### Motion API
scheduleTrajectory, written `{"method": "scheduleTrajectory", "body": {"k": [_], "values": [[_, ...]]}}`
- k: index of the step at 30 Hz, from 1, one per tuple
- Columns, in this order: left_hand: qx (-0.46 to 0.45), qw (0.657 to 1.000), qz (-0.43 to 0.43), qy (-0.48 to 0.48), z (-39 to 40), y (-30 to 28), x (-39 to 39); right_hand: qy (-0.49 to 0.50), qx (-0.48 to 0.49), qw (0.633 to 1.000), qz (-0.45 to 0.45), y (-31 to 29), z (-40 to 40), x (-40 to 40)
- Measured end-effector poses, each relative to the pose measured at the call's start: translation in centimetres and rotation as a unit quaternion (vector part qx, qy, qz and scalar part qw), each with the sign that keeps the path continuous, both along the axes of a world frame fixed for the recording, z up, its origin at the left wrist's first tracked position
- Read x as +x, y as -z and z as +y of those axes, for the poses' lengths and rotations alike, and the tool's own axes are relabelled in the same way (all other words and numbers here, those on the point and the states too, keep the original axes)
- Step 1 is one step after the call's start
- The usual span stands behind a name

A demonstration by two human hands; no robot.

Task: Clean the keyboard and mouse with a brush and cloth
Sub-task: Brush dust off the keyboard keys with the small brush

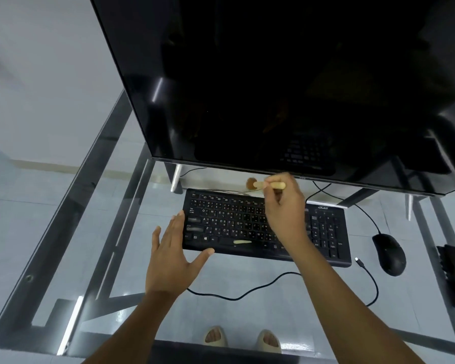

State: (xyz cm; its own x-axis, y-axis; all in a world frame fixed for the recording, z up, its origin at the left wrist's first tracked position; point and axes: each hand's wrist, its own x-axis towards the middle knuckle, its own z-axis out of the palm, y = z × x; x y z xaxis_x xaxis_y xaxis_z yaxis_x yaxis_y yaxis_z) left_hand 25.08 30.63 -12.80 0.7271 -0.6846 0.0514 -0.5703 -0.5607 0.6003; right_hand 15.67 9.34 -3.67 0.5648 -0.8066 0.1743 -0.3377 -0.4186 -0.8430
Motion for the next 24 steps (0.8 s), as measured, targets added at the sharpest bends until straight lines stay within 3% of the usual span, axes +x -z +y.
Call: {"method": "scheduleTrajectory", "body": {"k": [4,6,9,12,13,16,18,21,22,24], "values": [[0.008,1.000,-0.005,0.001,0.3,0.1,0.1,-0.108,0.142,0.982,0.068,-0.3,0.9,-0.1],[0.007,1.000,-0.003,0.004,0.2,0.0,-0.1,-0.077,0.087,0.990,0.080,-0.4,0.3,-0.5],[0.000,1.000,0.001,0.001,0.0,0.1,-0.1,0.017,0.018,1.000,0.009,-0.9,-1.1,-1.0],[0.008,1.000,0.001,-0.001,0.2,0.1,-0.1,-0.047,0.158,0.986,0.039,-0.8,-0.4,-1.5],[0.008,1.000,0.000,0.000,0.2,0.1,-0.1,-0.071,0.153,0.984,0.061,-0.4,-0.2,-1.7],[-0.001,1.000,0.003,0.005,0.1,0.0,-0.1,0.011,0.023,0.999,0.042,-0.4,-1.5,-2.3],[-0.020,0.999,0.023,-0.012,0.1,-0.3,-0.2,0.048,0.009,0.999,0.002,-0.9,-2.2,-2.5],[-0.055,0.997,0.048,-0.034,1.0,-1.0,-0.8,-0.061,0.176,0.981,0.052,-1.2,-0.8,-2.6],[-0.058,0.998,0.028,-0.021,1.0,-1.5,-1.1,-0.099,0.170,0.977,0.086,-1.2,-0.6,-3.0],[-0.063,0.998,-0.006,0.021,0.3,-2.8,-1.3,-0.075,0.073,0.988,0.116,-0.8,-1.4,-3.5]]}}
